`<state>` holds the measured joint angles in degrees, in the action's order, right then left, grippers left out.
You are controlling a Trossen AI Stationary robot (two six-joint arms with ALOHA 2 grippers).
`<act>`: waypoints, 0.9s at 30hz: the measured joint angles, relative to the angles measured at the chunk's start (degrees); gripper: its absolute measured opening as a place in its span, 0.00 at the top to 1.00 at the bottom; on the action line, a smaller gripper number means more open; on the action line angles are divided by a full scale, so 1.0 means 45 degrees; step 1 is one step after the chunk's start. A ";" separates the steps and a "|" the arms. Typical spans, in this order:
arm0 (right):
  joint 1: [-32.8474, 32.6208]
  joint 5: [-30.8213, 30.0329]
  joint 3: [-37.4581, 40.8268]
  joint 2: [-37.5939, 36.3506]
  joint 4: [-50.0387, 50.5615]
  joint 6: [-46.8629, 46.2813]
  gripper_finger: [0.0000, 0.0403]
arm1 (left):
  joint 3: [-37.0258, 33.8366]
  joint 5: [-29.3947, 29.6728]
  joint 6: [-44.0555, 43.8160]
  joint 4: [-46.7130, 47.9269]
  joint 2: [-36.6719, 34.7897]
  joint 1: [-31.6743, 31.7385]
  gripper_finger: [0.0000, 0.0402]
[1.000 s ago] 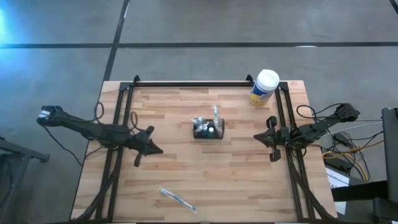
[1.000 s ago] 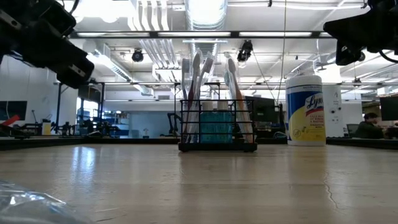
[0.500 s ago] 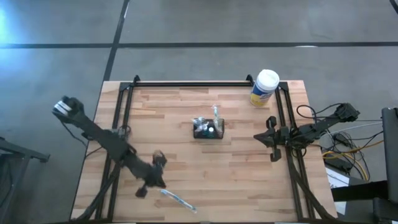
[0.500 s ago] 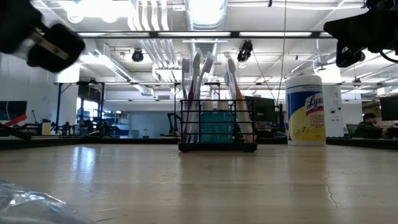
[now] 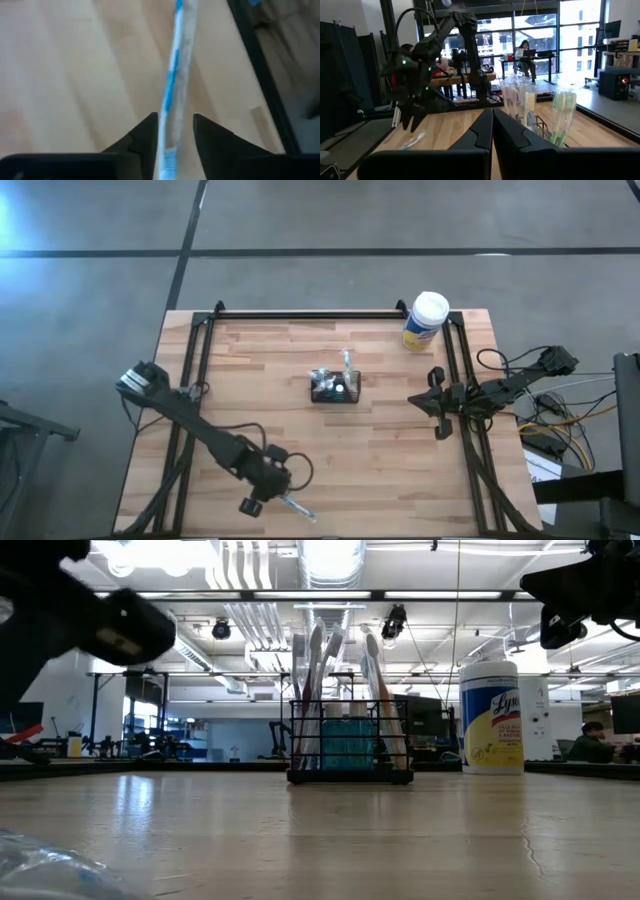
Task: Pick & Place toothbrushing station
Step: Put the blue toothbrush into the wire organizer
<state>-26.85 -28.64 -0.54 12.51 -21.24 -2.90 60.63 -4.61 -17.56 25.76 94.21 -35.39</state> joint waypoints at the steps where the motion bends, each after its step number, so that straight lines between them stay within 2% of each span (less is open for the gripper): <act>1: 0.0000 0.0000 0.0000 0.0000 -0.0001 -0.0001 0.98 | 0.0075 -0.0393 0.0024 -0.0101 0.0212 0.0044 0.67; 6: 0.0000 0.0003 0.0000 0.0008 0.0001 -0.0032 0.98 | 0.0091 -0.1433 -0.0168 -0.0152 0.1140 0.0091 0.57; 11: 0.0000 0.0005 0.0000 0.0010 0.0001 -0.0034 0.98 | 0.0040 -0.0974 -0.0113 -0.0191 0.1561 0.0181 0.53; 17: 0.0000 0.0010 0.0000 0.0019 0.0001 -0.0279 0.98 | -0.0093 -0.0633 -0.0130 -0.0297 0.1842 0.0728 0.57; 24: 0.0000 0.0010 0.0000 0.0005 -0.0018 -0.0052 0.98 | -0.0595 -0.0765 -0.0020 -0.0763 0.1711 0.1737 0.62; 27: 0.0000 0.0010 0.0000 0.0005 -0.0018 -0.0035 0.98 | -0.0671 -0.1219 0.0245 -0.0801 0.1786 0.2010 0.66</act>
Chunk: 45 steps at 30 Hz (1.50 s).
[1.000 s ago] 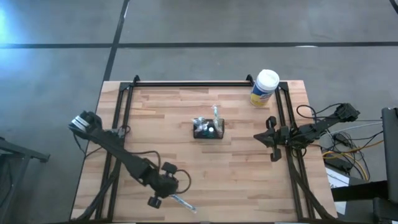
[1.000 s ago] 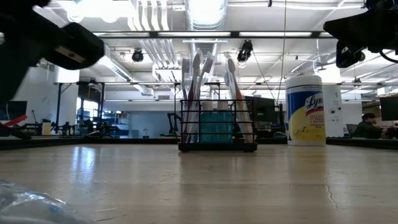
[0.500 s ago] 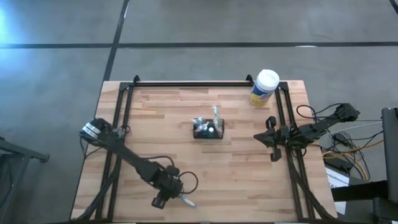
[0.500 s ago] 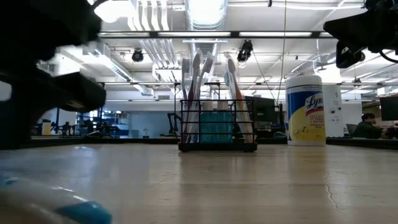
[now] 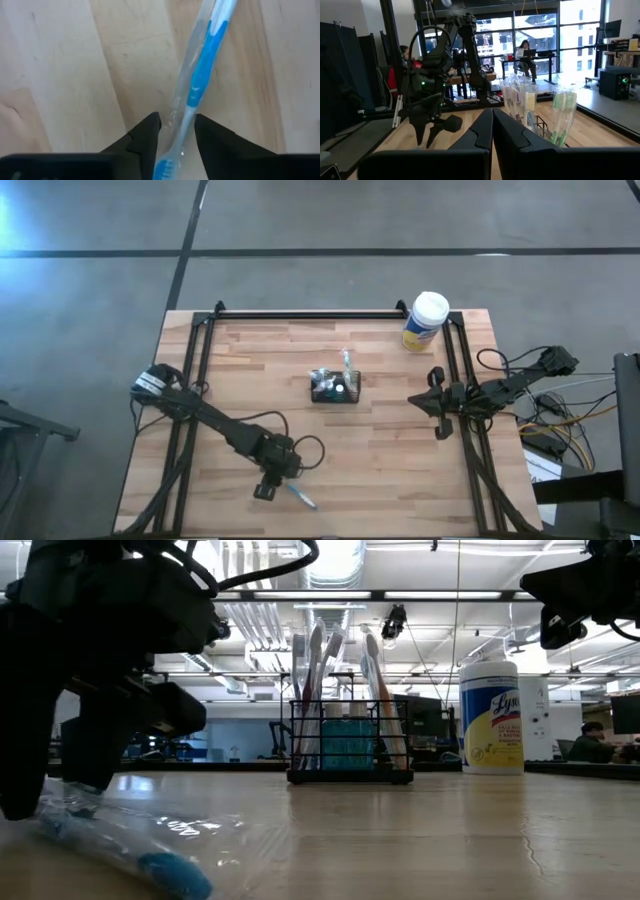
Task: Pick & Place toothbrushing station
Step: Put the blue toothbrush into the wire organizer
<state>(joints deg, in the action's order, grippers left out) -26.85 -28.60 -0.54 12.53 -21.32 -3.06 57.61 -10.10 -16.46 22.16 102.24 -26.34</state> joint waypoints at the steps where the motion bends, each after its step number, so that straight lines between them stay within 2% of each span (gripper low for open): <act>1: 0.0000 0.0000 0.0000 0.0000 0.0000 0.0001 0.98 | -0.0041 -0.0043 0.0057 -0.0042 0.0018 0.0015 0.68; 5: 0.0000 0.0000 0.0000 0.0000 0.0000 -0.0003 0.98 | -0.0104 0.0041 0.0179 -0.0139 0.0051 0.0027 0.77; 10: 0.0000 0.0016 0.0000 0.0005 -0.0005 -0.0202 0.98 | -0.0110 0.0122 0.0891 -0.0162 -0.0258 0.0033 0.96; 16: 0.0000 0.0027 -0.0052 0.0437 -0.0103 -0.0380 0.98 | 0.0128 0.0920 0.1552 0.0259 -0.1332 0.0179 0.98; 21: 0.0000 0.0024 -0.1143 0.1989 0.0293 -0.0534 0.98 | 0.0830 0.2235 0.1721 0.1905 -0.2295 0.0514 0.99; 27: 0.0024 0.0029 -0.4637 0.5339 0.3970 -0.2092 0.97 | 0.2091 0.3316 0.2277 0.3663 -0.2455 0.0880 0.99; 30: 0.0026 0.0122 -0.6887 0.7324 0.6360 -0.2801 0.93 | 0.2856 0.4192 0.2913 0.4341 -0.2416 0.0893 0.99; 33: 0.0029 0.0680 -0.9038 0.9378 0.8674 -0.3005 0.86 | 0.3627 0.5610 0.3599 0.4932 -0.2413 0.0893 1.00; 40: 0.0606 0.1006 -1.3631 1.3076 1.1679 -0.2963 0.63 | 0.4880 0.9255 0.5907 0.5729 -0.2406 0.0733 1.00; 43: 0.1150 0.2312 -1.5270 1.4160 1.2735 -0.2993 0.55 | 0.4973 1.0612 0.7075 0.5699 -0.2406 0.0548 1.00; 45: 0.1399 0.2726 -1.6242 1.4821 1.3411 -0.2993 0.50 | 0.4973 1.1445 0.7533 0.5699 -0.2406 0.0435 1.00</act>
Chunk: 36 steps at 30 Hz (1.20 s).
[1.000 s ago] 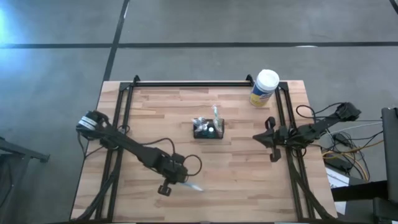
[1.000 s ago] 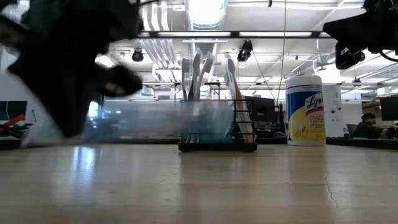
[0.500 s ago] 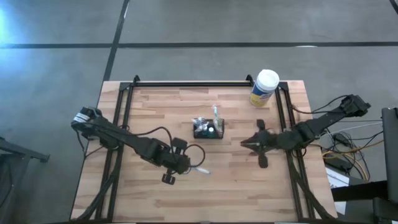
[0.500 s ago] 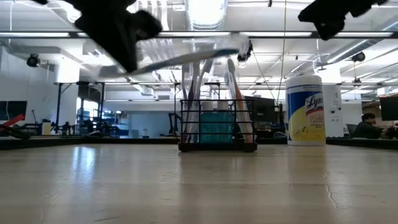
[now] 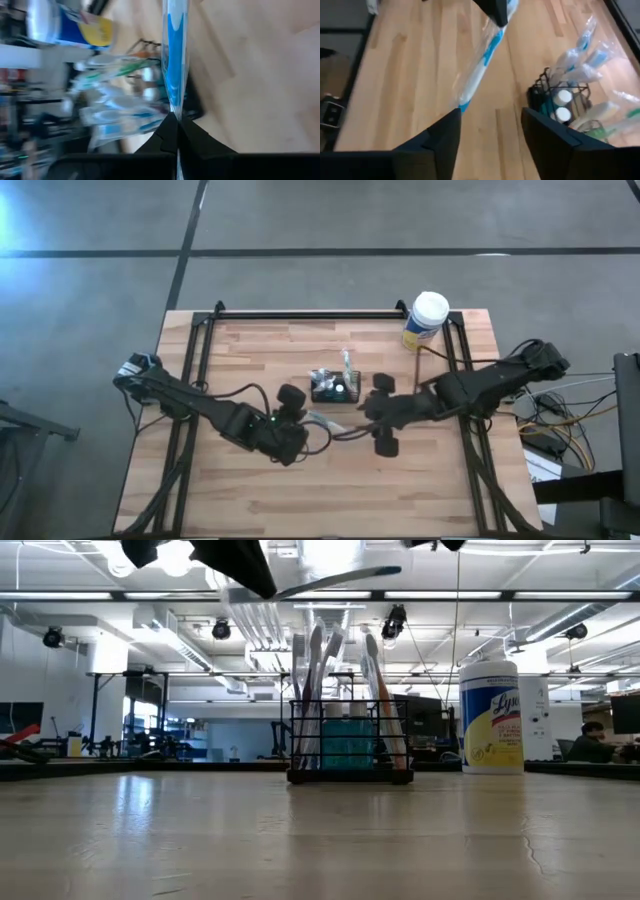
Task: Pick & Place toothbrushing station
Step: Put the blue toothbrush into the wire organizer
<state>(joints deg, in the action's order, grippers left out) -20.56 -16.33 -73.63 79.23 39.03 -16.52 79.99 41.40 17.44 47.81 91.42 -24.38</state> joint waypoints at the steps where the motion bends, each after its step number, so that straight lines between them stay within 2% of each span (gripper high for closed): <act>1: 0.0061 -0.0026 -0.0432 0.0335 0.0372 0.0063 0.48 | 0.0000 0.0363 0.0191 0.0004 0.0000 -0.0053 1.00; 9: 0.0373 -0.0351 -0.2687 0.2668 0.1215 0.1071 0.39 | 0.0000 0.1972 0.1235 -0.0178 0.0000 -0.0106 1.00; 15: 0.0860 -0.0365 -0.3618 0.3748 0.1681 0.0848 0.37 | 0.0145 0.2174 0.1249 -0.0317 0.0000 -0.0111 1.00; 22: 0.1291 -0.0355 -0.3745 0.4243 0.1779 0.0985 0.38 | 0.0214 0.2182 0.1255 -0.0383 0.0000 -0.0130 1.00; 27: 0.1321 -0.0355 -0.3740 0.4219 0.1835 0.1207 0.51 | 0.0189 0.2152 0.1260 -0.0410 0.0000 -0.0130 1.00; 36: 0.1345 -0.0365 -0.3730 0.4224 0.1907 0.1406 0.93 | 0.0163 0.1994 0.1435 -0.0804 0.0000 -0.0126 1.00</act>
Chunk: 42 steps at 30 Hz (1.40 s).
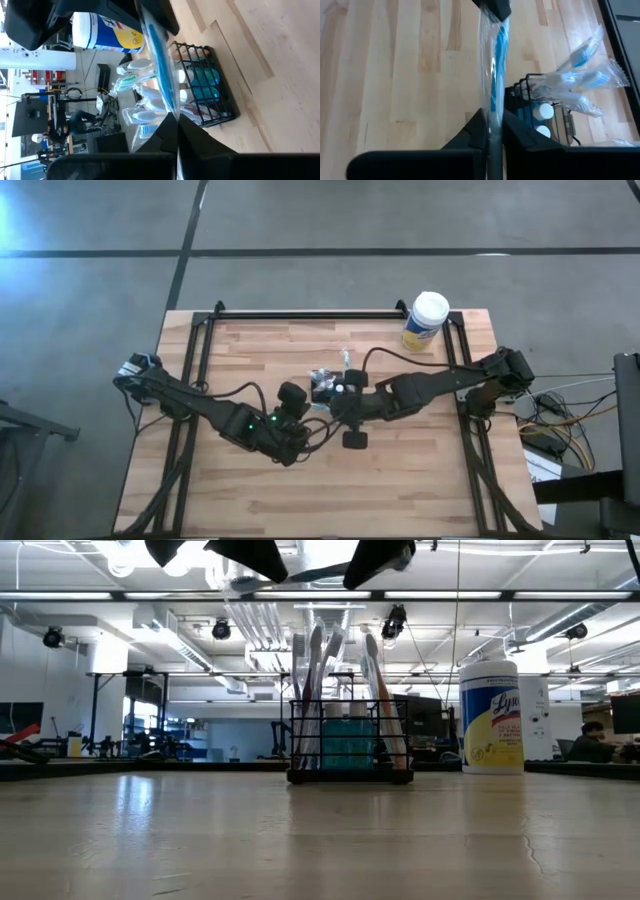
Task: Pick & Place toothbrushing station
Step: Put the blue toothbrush into the wire organizer
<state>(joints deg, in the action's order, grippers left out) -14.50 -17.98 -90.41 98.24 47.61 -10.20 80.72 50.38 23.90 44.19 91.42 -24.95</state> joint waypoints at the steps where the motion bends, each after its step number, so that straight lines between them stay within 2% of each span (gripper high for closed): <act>1: 0.0000 -0.0037 0.0005 0.0000 0.0011 0.0034 0.94 | -0.0003 -0.0011 0.0000 0.0004 0.0000 0.0000 1.00; 7: 0.0039 -0.0113 0.0005 -0.0010 0.0096 0.0028 0.95 | 0.0047 0.0106 0.0015 0.0005 0.0000 -0.0048 0.97; 18: 0.0034 -0.0617 0.0417 -0.0375 0.0210 0.0209 0.96 | 0.1343 0.0271 -0.0707 0.0754 -0.0275 -0.0968 0.73; 23: 0.0031 -0.0675 0.2051 -0.1599 -0.1721 0.0640 0.96 | 0.1205 -0.0008 -0.1876 0.1201 -0.1211 -0.1588 0.63; 27: -0.0004 -0.0412 0.4218 -0.3156 -0.4433 0.1169 0.96 | 0.0001 -0.0115 -0.3549 0.0705 -0.2904 -0.1980 0.56; 30: -0.0056 -0.0042 0.6105 -0.4292 -0.7716 0.1886 0.96 | -0.1953 -0.0533 -0.3933 -0.1396 -0.4411 -0.2018 0.53; 33: -0.0049 0.0998 0.8029 -0.5116 -1.1379 0.2654 0.96 | -0.4497 -0.0765 -0.3183 -0.4818 -0.6007 -0.2030 0.51; 37: -0.0024 0.1871 1.0062 -0.5555 -1.5808 0.3017 0.96 | -0.8336 -0.1309 -0.1576 -1.2110 -0.7794 -0.1787 0.51; 39: -0.0014 0.2002 1.0531 -0.5502 -1.6993 0.3071 0.96 | -0.9966 -0.2181 -0.0744 -1.5918 -0.8201 -0.1494 0.52; 42: 0.0024 0.2001 1.0709 -0.5115 -1.7927 0.3387 0.96 | -1.1307 -0.3133 -0.0358 -1.9452 -0.8288 -0.0995 0.55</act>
<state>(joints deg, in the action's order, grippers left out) -14.39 -8.97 -42.22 75.22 -33.06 5.04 29.84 36.28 22.29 -43.34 54.12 -29.43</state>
